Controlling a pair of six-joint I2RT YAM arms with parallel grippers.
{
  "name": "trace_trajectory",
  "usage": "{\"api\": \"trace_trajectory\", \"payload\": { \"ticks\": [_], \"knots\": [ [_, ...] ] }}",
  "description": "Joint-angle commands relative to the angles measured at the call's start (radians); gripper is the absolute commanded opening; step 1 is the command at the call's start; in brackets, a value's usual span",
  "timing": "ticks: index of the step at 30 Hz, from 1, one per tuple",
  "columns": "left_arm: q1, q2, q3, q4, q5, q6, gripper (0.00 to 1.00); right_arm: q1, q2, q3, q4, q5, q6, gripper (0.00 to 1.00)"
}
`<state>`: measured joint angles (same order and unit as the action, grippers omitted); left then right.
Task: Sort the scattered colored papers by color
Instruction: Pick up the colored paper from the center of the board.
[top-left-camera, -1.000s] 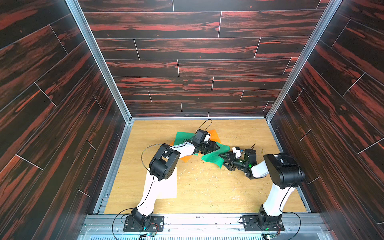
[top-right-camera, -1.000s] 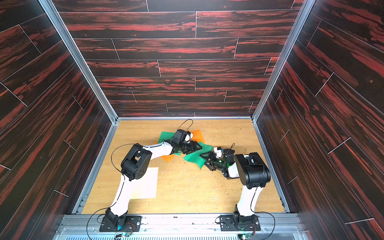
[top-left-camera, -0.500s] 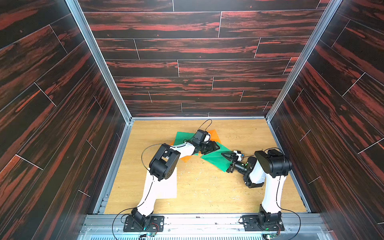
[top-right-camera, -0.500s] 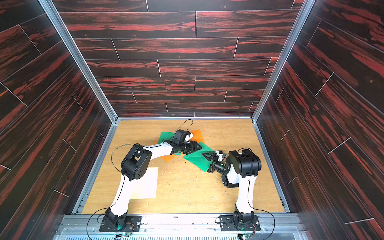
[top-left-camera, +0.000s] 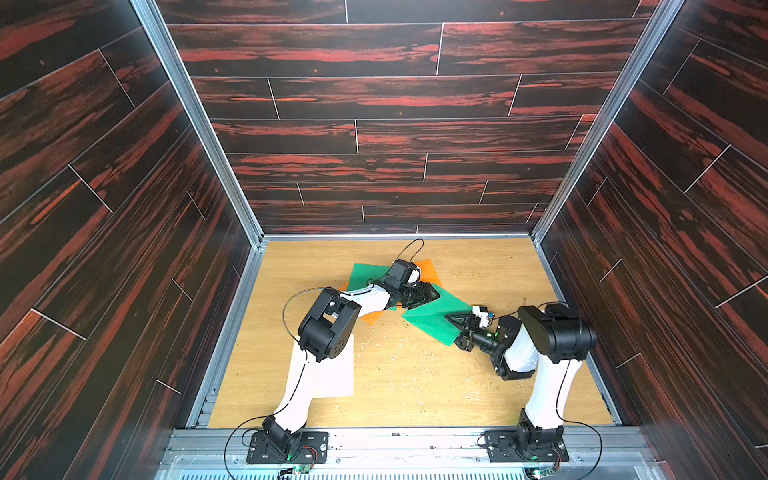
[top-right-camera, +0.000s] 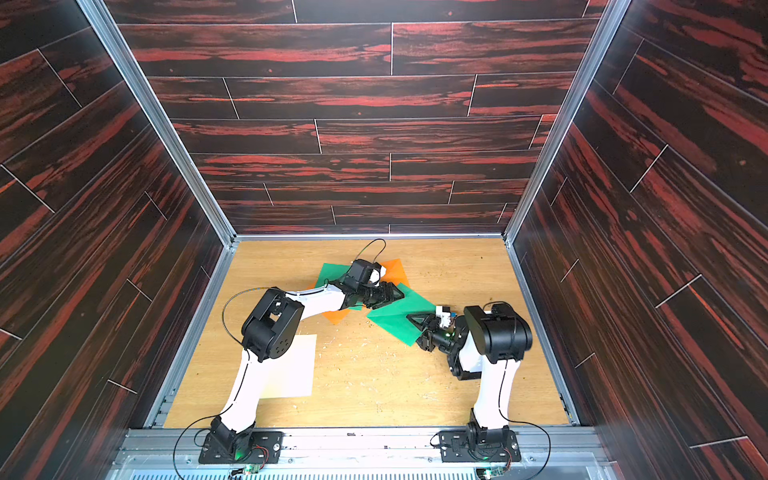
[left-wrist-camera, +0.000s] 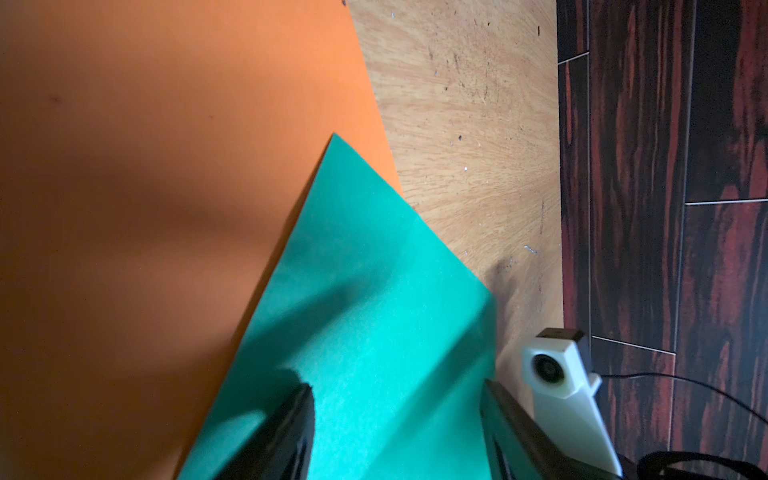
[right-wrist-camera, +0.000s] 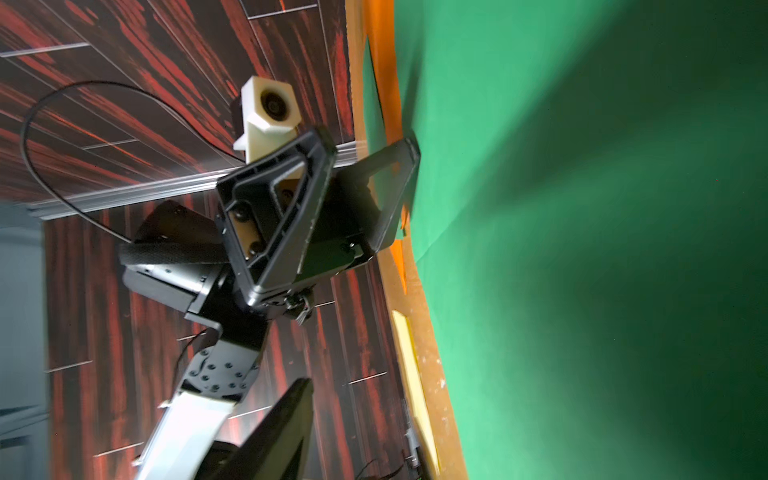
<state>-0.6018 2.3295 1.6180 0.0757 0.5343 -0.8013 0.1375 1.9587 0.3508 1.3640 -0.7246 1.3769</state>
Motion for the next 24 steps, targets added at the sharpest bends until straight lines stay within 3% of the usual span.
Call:
{"api": "trace_trajectory", "payload": {
  "ticks": [1,3,7,14,24],
  "knots": [
    [-0.012,0.003,-0.040,-0.103,-0.027,0.013,0.68,-0.006,-0.115,0.074,-0.482,0.082,-0.289,0.64],
    [-0.012,0.003,-0.038,-0.102,-0.027,0.011,0.68,-0.006,-0.184,0.145,-0.742,0.159,-0.407,0.62],
    [-0.012,0.003,-0.039,-0.094,-0.026,0.008,0.68,-0.006,-0.227,0.232,-0.944,0.219,-0.501,0.56],
    [-0.012,-0.001,-0.040,-0.088,-0.024,0.004,0.68,-0.007,-0.154,0.274,-0.975,0.216,-0.512,0.41],
    [-0.012,-0.006,-0.040,-0.094,-0.025,0.010,0.68,-0.033,-0.140,0.277,-1.010,0.231,-0.532,0.38]
  ]
}}
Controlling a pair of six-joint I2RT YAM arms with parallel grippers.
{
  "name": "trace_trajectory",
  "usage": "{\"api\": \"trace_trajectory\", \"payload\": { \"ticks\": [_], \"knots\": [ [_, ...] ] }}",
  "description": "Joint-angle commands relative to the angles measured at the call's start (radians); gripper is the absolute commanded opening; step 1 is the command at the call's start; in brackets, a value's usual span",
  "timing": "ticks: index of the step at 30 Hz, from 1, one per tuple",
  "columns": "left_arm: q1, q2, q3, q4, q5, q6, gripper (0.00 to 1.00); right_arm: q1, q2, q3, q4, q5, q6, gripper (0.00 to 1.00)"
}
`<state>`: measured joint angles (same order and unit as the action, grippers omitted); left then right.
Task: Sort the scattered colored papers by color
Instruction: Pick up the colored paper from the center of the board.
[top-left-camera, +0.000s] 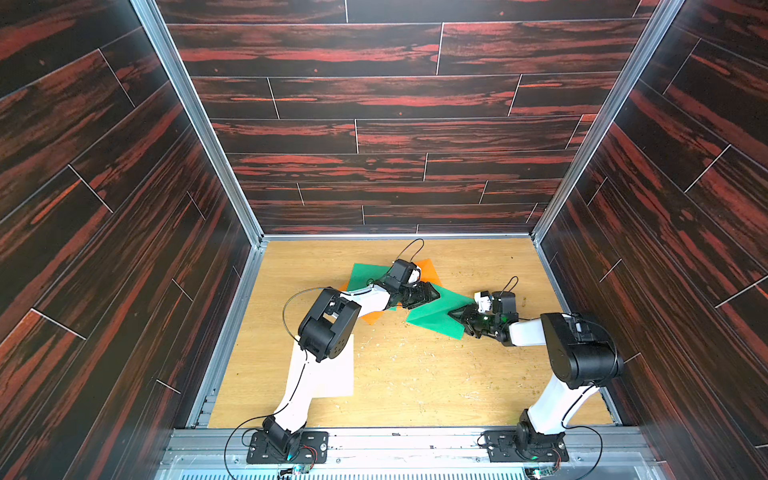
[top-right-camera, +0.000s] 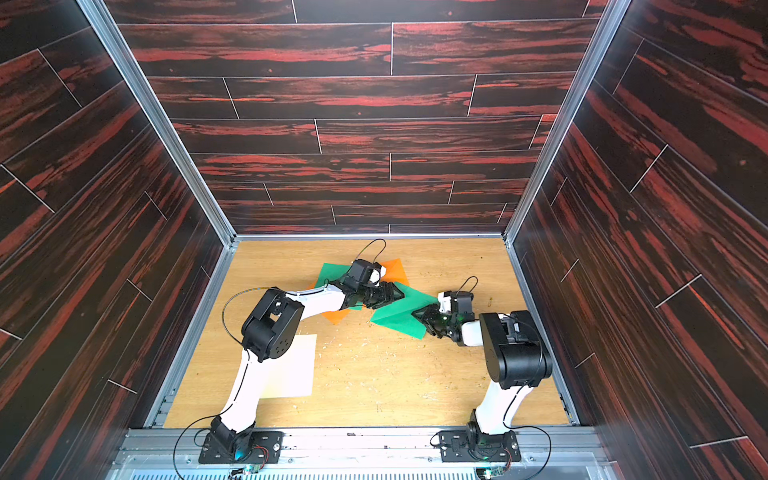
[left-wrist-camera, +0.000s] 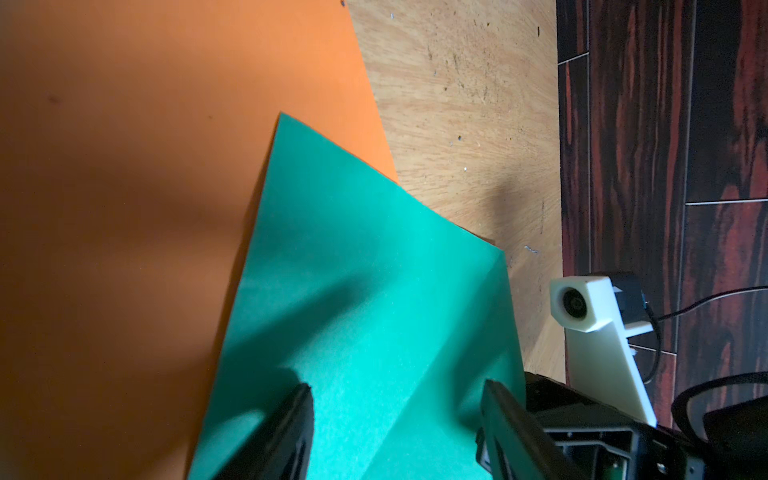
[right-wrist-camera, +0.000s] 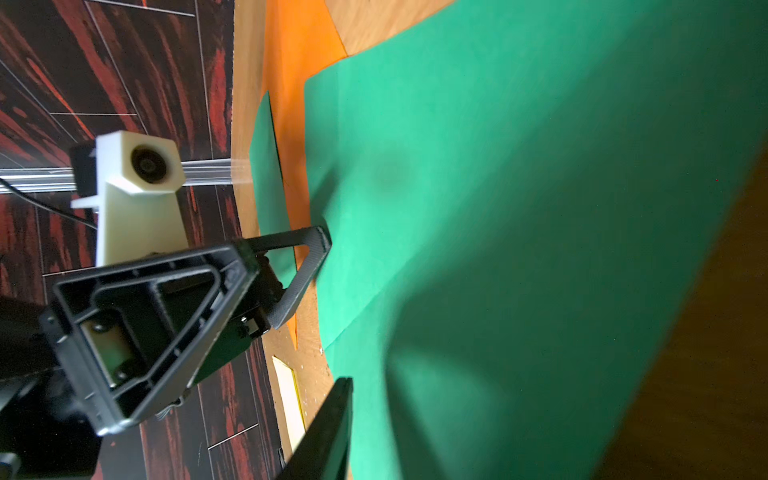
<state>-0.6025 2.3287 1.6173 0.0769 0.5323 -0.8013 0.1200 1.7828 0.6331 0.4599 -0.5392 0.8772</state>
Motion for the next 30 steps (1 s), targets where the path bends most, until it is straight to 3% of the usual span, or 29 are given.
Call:
{"api": "trace_trajectory", "payload": {
  "ticks": [1,7,15,21,30],
  "knots": [
    [-0.011,-0.007,-0.040,-0.096,-0.026,0.010,0.68,-0.019,0.036,-0.006,-0.108,0.044,-0.034,0.37],
    [-0.011,-0.009,-0.043,-0.095,-0.027,0.010,0.68,-0.041,0.026,-0.018,-0.125,0.036,-0.056,0.28],
    [-0.011,-0.036,-0.051,-0.075,-0.027,0.029,0.71,-0.052,0.047,-0.015,-0.109,-0.005,-0.067,0.01],
    [-0.011,-0.236,-0.087,-0.070,-0.109,0.161,0.77,-0.051,0.006,0.014,-0.114,-0.045,-0.105,0.00],
    [0.005,-0.656,-0.290,-0.040,-0.390,0.304,0.89,0.017,-0.198,0.202,-0.339,-0.058,-0.237,0.00]
  ]
}}
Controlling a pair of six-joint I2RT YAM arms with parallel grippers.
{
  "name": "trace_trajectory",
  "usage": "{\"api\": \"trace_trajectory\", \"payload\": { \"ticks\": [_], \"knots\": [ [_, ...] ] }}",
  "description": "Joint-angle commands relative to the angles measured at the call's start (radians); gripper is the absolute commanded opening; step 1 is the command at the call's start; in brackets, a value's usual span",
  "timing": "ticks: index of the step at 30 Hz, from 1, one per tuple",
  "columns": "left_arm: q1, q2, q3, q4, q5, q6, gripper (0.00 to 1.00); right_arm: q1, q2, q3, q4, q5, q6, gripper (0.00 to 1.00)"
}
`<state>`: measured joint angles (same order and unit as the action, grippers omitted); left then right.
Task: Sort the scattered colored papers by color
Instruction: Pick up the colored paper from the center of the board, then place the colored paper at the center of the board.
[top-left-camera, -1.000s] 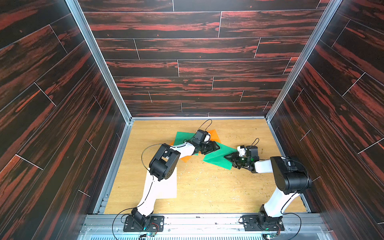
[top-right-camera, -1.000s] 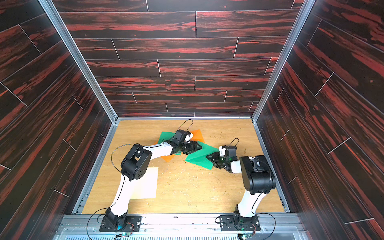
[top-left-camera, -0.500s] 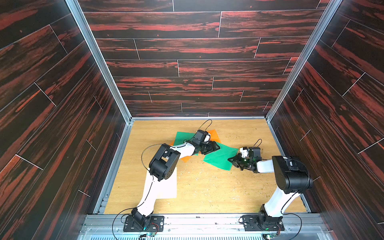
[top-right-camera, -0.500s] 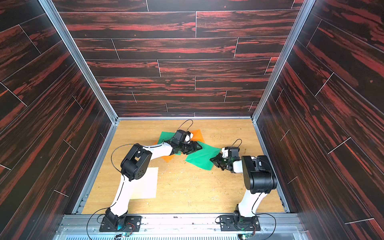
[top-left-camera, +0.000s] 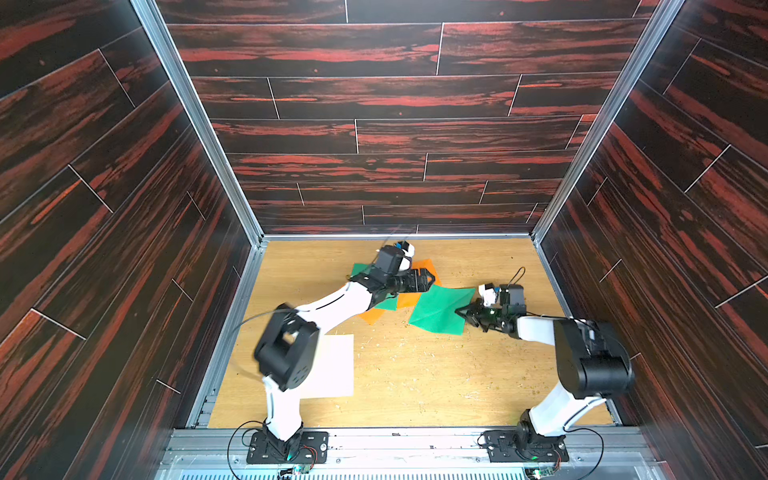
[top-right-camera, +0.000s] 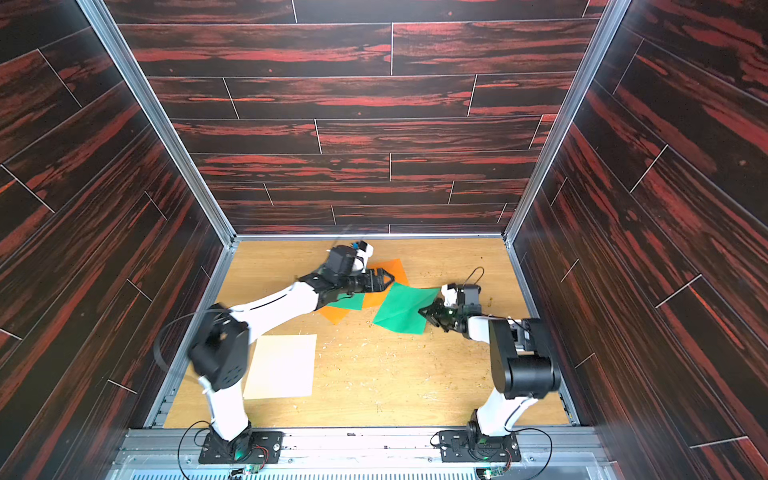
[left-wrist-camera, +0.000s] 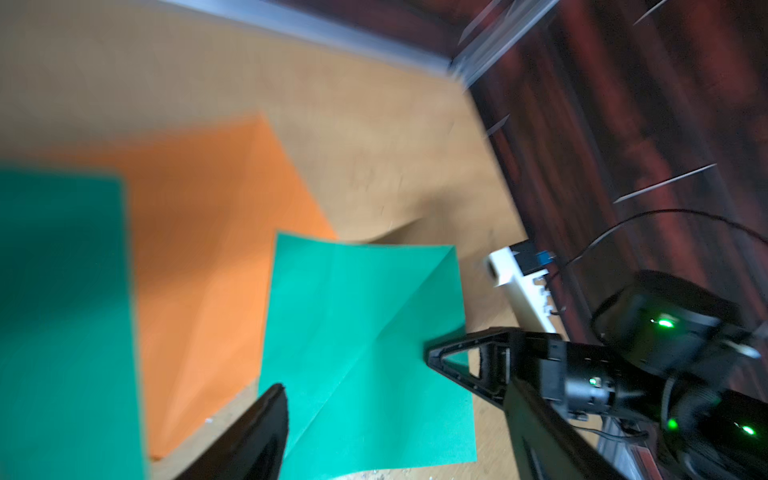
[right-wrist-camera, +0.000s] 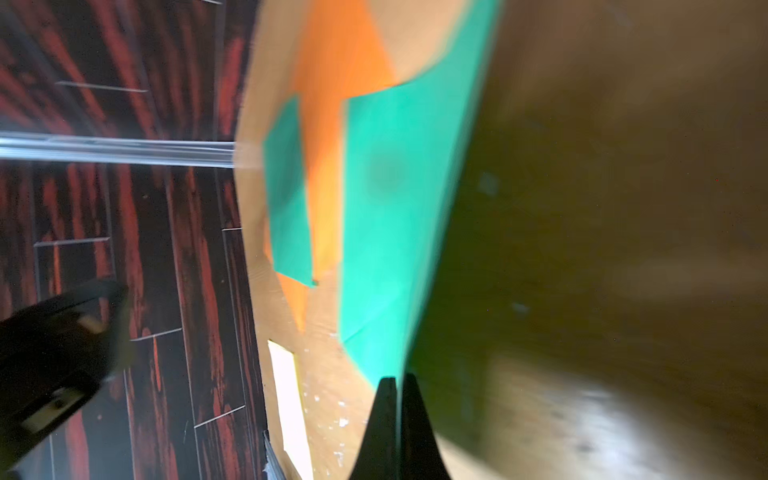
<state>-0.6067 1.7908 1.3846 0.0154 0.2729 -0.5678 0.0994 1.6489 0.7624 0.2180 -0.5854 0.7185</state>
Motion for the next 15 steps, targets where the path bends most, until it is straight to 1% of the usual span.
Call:
{"api": "trace_trajectory", "payload": {
  "ticks": [1,4,9,12,15],
  "knots": [
    [0.012,-0.156,-0.081,0.019,-0.156,0.079,0.90,0.060,-0.079,0.108,-0.137,-0.007,-0.091,0.00],
    [0.018,-0.260,-0.148,0.021,-0.240,0.096,0.92,0.150,-0.106,0.202,-0.217,0.009,-0.120,0.00],
    [0.030,-0.404,-0.241,0.038,-0.355,0.112,0.95,0.321,-0.094,0.338,-0.292,0.016,-0.136,0.00],
    [0.043,-0.473,-0.288,0.040,-0.416,0.114,0.96,0.401,-0.083,0.392,-0.315,0.004,-0.137,0.00],
    [0.053,-0.540,-0.348,0.069,-0.472,0.113,0.97,0.452,-0.084,0.407,-0.317,-0.020,-0.120,0.00]
  ]
}}
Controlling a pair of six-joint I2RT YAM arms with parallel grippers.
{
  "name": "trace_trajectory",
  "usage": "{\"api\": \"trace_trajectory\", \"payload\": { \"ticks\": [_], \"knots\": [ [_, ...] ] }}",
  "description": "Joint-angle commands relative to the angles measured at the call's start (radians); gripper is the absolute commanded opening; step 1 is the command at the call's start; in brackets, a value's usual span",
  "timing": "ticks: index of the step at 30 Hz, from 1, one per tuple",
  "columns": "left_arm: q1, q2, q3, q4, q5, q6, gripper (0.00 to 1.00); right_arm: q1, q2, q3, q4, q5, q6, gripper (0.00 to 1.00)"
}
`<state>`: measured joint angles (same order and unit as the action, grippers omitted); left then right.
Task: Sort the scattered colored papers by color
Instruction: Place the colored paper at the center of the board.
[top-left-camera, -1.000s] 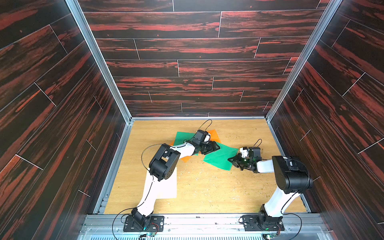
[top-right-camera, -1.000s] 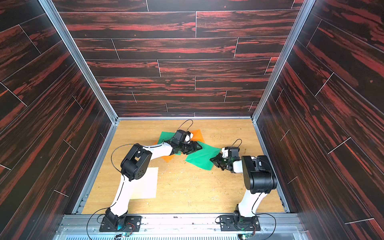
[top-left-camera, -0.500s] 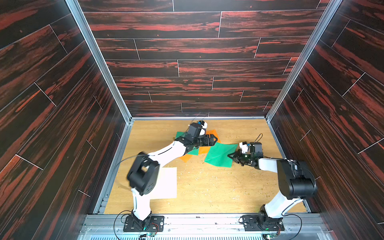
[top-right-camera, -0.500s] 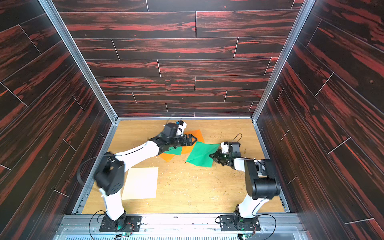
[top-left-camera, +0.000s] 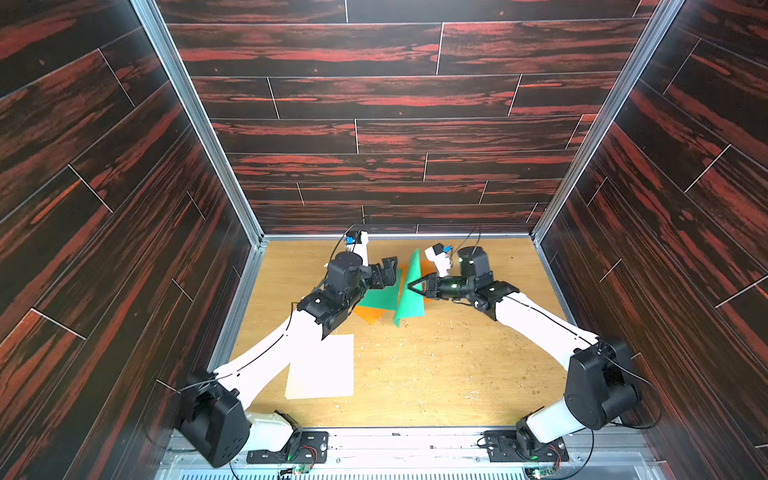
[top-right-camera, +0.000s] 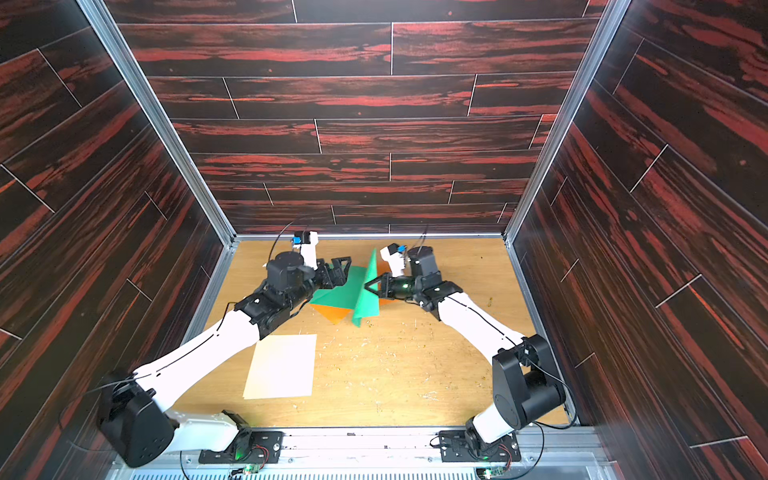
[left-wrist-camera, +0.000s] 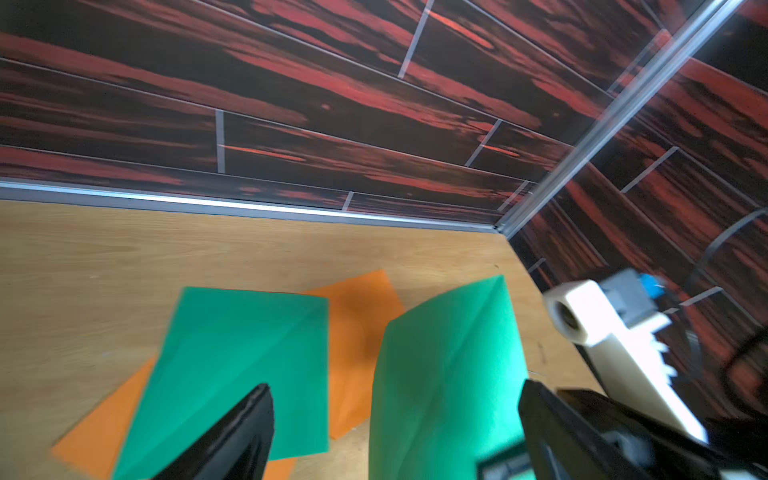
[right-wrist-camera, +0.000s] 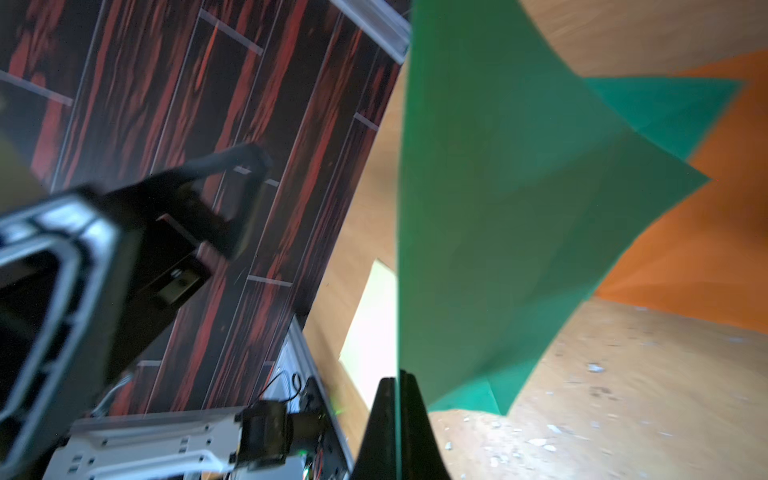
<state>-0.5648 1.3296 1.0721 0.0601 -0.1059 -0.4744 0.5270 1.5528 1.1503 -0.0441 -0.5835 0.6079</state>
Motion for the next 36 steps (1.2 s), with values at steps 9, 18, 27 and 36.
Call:
{"api": "trace_trajectory", "payload": {
  "ticks": [9,18,27,36],
  "knots": [
    [0.052,-0.143,-0.099,0.031,-0.107,0.008,0.98,0.036,0.037,-0.199,-0.059,-0.020,-0.003,0.00],
    [0.069,-0.132,-0.113,0.018,-0.085,0.000,0.98,0.036,0.149,-0.475,0.100,-0.012,0.023,0.00],
    [0.069,-0.115,-0.120,0.020,-0.060,-0.023,0.98,0.050,0.141,-0.571,0.248,0.010,0.157,0.00],
    [0.069,-0.127,-0.137,0.015,-0.051,-0.029,0.98,0.105,0.120,-0.566,0.268,0.108,0.244,0.00]
  ]
}}
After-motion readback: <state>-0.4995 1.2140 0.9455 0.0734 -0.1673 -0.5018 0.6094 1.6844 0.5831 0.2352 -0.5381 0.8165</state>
